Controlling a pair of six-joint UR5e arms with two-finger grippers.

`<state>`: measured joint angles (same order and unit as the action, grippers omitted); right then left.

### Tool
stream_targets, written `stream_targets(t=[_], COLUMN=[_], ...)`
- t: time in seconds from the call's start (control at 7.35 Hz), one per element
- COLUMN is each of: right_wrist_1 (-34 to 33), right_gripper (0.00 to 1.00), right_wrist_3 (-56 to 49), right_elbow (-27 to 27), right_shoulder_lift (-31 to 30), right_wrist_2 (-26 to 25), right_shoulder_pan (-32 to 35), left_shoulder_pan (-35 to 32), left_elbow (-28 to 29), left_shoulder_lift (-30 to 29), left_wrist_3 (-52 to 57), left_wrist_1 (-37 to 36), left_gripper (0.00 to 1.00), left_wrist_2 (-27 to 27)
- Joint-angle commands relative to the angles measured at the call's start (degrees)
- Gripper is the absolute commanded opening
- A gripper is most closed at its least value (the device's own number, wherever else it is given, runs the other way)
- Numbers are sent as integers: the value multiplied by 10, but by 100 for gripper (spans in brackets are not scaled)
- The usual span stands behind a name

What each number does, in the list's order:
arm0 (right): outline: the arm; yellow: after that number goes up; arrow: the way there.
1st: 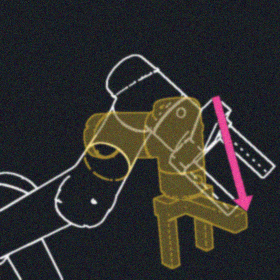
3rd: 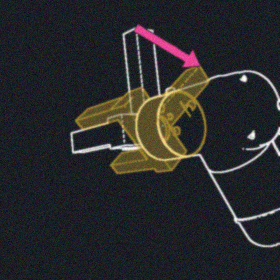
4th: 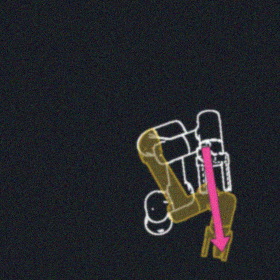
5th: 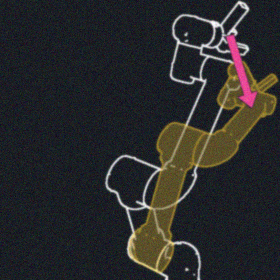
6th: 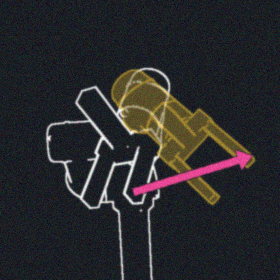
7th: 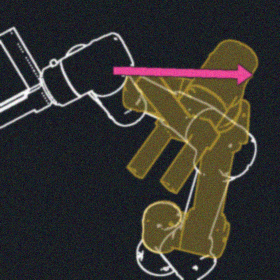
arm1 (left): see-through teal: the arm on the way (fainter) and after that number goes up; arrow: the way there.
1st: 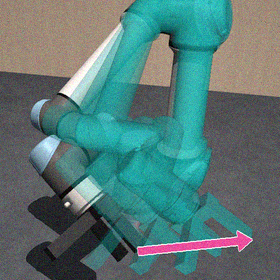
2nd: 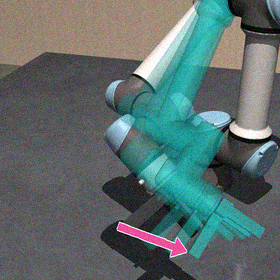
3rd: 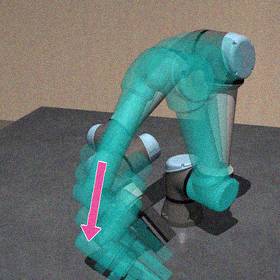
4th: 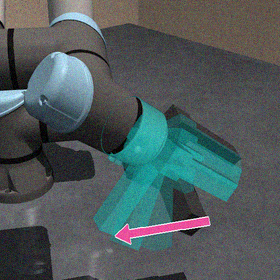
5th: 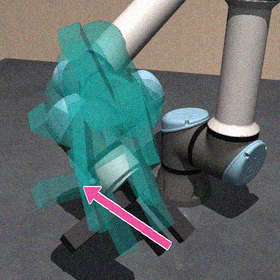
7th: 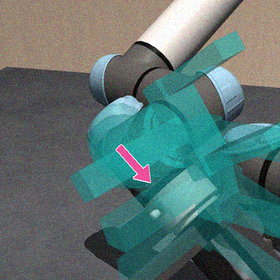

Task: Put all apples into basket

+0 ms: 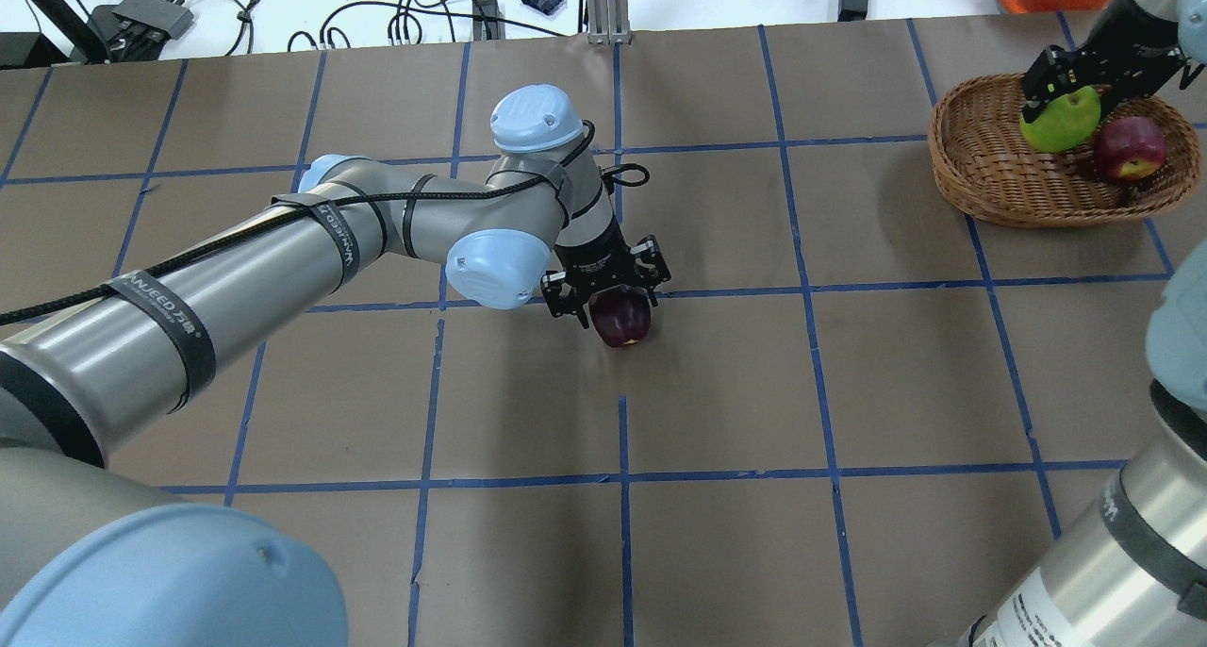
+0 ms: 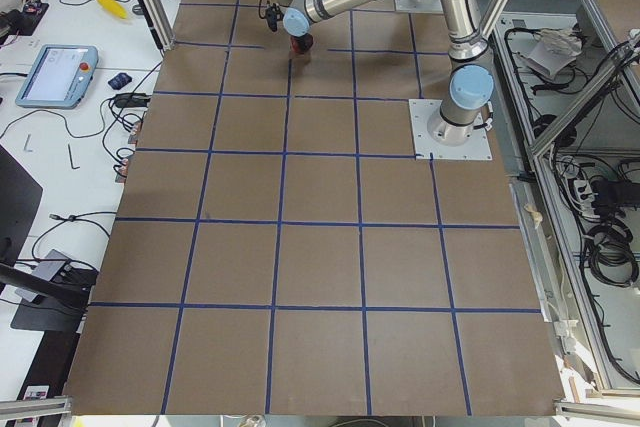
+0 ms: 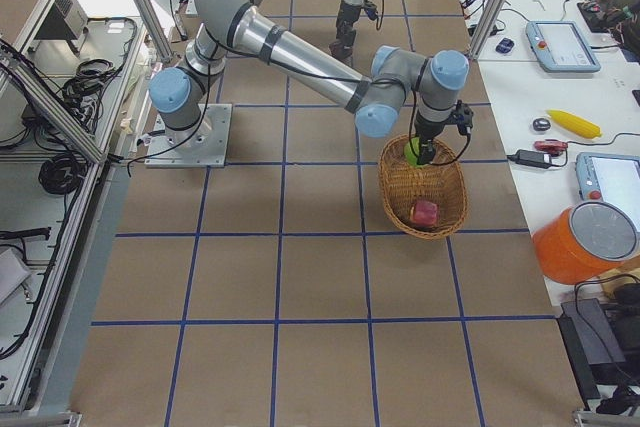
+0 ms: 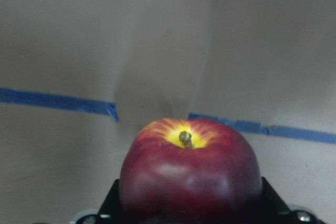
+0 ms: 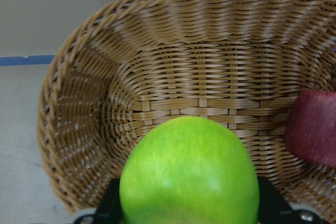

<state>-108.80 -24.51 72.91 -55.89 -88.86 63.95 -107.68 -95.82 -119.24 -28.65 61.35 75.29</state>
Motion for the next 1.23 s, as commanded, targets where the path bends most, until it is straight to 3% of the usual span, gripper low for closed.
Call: stream_targets(t=[0.0,0.14,0.41,0.54,0.82,1.09], right_wrist_1=[-33,-34,-30,-21,64,165], right_gripper=[0,1,99,100,100,100], right_wrist_3=[-23,-19,-4,-3,22,94], right_elbow=[-15,-15,-8,-16,-28,-28], right_shoulder_lift=[50,60,64,61,18,-62], right_wrist_2=[-8,-9,-10,-17,-17,17], right_shoulder_pan=[-22,-23,-23,-23,-13,90], left_shoulder_pan=[18,31,60,74,112,139], left_elbow=[12,26,66,80,79,69], left_shoulder_lift=[55,96,187,230,273,298], left_wrist_3=[21,43,124,185,249,260], left_wrist_1=[79,147,288,330,329,309], left_gripper=[100,100,100,100,100,100], left_wrist_2=[5,9,19,22,66,111])
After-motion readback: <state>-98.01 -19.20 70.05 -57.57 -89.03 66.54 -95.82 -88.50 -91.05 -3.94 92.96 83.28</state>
